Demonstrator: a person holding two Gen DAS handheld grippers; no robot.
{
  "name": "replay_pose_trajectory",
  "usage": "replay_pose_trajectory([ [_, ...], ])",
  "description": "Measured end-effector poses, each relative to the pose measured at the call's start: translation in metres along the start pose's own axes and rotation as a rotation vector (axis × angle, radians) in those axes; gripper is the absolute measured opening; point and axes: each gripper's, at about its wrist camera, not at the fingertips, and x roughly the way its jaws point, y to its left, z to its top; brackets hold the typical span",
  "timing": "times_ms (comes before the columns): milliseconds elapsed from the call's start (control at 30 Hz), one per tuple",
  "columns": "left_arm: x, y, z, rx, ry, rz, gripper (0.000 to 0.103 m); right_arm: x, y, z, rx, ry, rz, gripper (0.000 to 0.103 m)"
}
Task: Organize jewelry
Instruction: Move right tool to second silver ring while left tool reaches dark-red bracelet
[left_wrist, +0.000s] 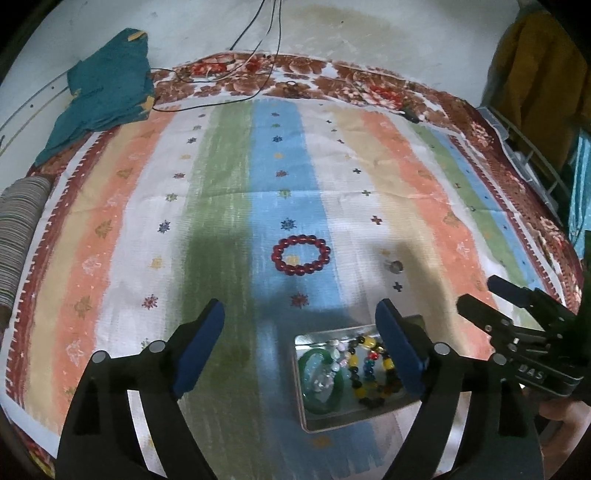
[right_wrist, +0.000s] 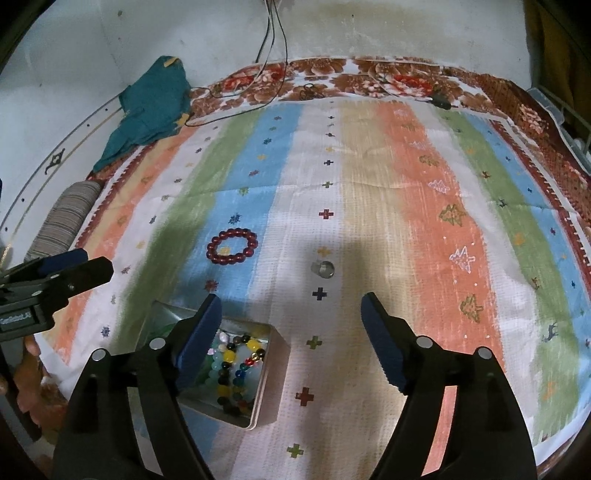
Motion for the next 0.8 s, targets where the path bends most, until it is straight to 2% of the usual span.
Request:
replay_pose_trajectory([
  [367, 0.017, 0.0, 0.01, 0.027, 0.007, 0.066, 0.086, 0.009, -0.009, 0.01, 0.033, -0.009, -0.018, 0.083],
  [567, 0.033, 0.01, 0.016, 0.027, 0.03, 0.101, 0.086, 0.024, -0.016, 0.014, 0.044, 0.016, -0.02, 0.083],
  [800, 0.05, 0.016, 0.025, 0.019, 0.05, 0.092, 0.086, 0.032, -0.022, 0.02, 0.047, 0.019, -0.043, 0.083],
])
